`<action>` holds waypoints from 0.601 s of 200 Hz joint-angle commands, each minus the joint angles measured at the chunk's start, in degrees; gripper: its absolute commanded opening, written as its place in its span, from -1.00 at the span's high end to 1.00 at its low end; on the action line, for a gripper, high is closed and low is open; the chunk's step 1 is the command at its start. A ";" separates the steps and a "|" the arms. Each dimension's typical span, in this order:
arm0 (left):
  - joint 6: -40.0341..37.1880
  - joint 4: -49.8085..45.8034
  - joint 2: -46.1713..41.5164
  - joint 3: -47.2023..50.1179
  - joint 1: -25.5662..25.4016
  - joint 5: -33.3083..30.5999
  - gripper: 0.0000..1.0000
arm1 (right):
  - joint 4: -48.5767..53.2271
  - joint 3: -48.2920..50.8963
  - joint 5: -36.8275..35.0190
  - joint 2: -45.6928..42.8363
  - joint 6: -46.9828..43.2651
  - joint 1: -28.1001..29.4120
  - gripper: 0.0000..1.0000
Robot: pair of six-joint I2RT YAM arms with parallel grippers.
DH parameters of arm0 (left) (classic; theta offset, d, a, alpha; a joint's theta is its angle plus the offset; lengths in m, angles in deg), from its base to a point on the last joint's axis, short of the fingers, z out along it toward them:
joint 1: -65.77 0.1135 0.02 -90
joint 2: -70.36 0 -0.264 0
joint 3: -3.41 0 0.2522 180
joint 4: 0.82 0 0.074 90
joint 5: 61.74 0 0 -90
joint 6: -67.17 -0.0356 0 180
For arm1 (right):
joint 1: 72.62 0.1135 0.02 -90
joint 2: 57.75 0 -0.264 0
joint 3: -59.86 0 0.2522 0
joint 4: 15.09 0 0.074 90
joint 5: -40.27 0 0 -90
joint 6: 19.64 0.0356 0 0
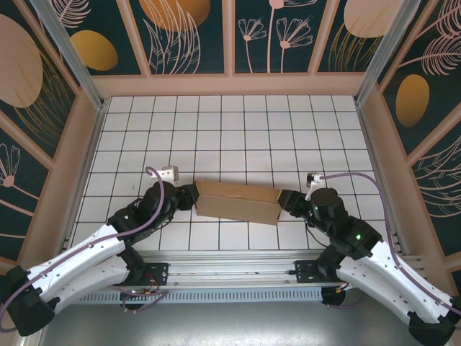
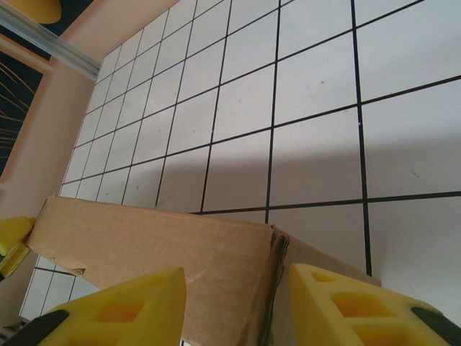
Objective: Fold the paper box
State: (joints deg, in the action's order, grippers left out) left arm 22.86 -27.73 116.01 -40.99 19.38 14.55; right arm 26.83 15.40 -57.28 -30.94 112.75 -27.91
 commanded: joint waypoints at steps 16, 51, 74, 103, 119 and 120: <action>-0.95 -3.99 0.28 1.01 0.16 1.24 0.10 | 0.61 2.79 1.97 -1.47 2.58 0.11 0.20; -0.87 -4.17 -0.03 1.34 0.20 0.88 0.10 | -0.73 6.93 3.43 -2.14 5.17 0.07 0.35; -0.39 -4.03 -0.12 2.12 0.16 1.07 0.10 | -1.44 9.18 3.77 -0.94 6.54 0.14 0.47; 0.90 -2.73 -0.37 4.06 0.16 2.62 0.23 | -1.71 9.53 3.59 0.60 7.00 0.34 0.68; 1.70 -1.59 -0.24 5.30 0.16 3.83 0.32 | -2.20 9.69 4.32 1.61 7.06 0.38 0.73; 1.78 -1.56 -0.23 5.40 0.16 3.90 0.33 | -2.20 9.76 4.36 1.64 7.03 0.38 0.73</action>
State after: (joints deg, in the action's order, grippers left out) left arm 23.75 -25.92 114.70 -39.17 19.40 14.57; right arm 20.05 22.20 -54.88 -32.34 119.00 -27.91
